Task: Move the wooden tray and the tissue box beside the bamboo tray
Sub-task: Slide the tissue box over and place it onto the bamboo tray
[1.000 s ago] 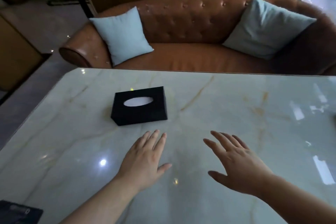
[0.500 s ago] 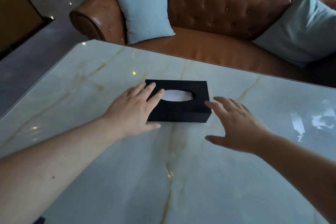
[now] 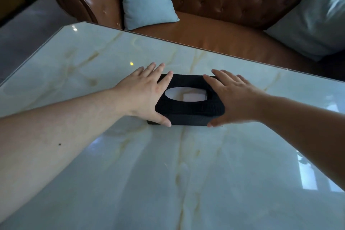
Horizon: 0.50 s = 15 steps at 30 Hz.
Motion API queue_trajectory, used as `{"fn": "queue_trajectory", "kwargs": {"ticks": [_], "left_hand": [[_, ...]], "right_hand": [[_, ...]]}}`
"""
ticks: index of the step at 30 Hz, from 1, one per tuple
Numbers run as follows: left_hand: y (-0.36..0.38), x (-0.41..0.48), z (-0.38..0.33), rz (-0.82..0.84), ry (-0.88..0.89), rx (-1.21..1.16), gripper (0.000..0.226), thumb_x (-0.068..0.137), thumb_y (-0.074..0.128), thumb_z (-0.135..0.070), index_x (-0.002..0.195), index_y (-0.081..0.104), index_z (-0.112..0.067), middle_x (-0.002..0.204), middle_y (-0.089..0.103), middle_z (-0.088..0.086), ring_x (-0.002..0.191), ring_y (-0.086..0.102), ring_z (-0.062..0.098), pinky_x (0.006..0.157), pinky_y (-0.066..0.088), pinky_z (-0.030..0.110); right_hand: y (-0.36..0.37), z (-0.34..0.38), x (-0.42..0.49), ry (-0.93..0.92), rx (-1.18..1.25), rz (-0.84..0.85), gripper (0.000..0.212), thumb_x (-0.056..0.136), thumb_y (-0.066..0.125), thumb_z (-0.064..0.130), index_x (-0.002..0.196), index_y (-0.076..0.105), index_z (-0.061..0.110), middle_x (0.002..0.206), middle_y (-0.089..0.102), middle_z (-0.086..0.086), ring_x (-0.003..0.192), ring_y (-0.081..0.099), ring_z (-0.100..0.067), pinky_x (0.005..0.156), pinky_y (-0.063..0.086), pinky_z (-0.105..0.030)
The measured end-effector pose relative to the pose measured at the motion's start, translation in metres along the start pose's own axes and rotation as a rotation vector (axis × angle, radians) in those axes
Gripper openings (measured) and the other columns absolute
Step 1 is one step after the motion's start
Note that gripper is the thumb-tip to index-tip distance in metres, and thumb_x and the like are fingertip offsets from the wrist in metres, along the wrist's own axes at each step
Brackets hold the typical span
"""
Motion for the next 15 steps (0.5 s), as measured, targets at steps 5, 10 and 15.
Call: {"fn": "queue_trajectory", "kwargs": {"ticks": [5, 10, 15], "left_hand": [[0.010, 0.004, -0.003, 0.012, 0.008, 0.053, 0.128, 0.051, 0.042, -0.088, 0.146, -0.004, -0.016, 0.153, 0.014, 0.023, 0.141, 0.015, 0.039, 0.115, 0.024, 0.046], [-0.003, -0.003, -0.008, -0.065, 0.010, 0.069, 0.122, 0.051, 0.039, -0.086, 0.145, 0.007, -0.014, 0.142, 0.032, 0.019, 0.129, 0.032, 0.034, 0.107, 0.034, 0.043], [-0.010, -0.021, -0.034, -0.100, 0.031, 0.094, 0.121, 0.053, 0.038, -0.085, 0.144, 0.012, -0.010, 0.137, 0.036, 0.020, 0.123, 0.037, 0.035, 0.102, 0.037, 0.044]], "right_hand": [[0.013, -0.001, 0.007, 0.018, -0.016, 0.033, 0.134, 0.053, 0.072, 0.070, 0.154, -0.003, 0.023, 0.160, 0.011, -0.016, 0.148, 0.010, -0.033, 0.117, 0.026, -0.049], [0.007, -0.001, 0.002, 0.020, -0.016, -0.055, 0.127, 0.047, 0.069, 0.068, 0.151, 0.009, 0.025, 0.147, 0.030, -0.009, 0.136, 0.030, -0.031, 0.109, 0.037, -0.043], [0.016, -0.005, -0.029, 0.016, -0.046, -0.098, 0.124, 0.047, 0.058, 0.077, 0.151, 0.012, 0.026, 0.146, 0.033, -0.008, 0.135, 0.030, -0.030, 0.110, 0.035, -0.043]]}}
Point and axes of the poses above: each hand's wrist, its own x-axis towards the middle knuckle, its own y-axis out of the palm, z = x × y, the point moved 8 cm from there along x, towards the middle knuckle
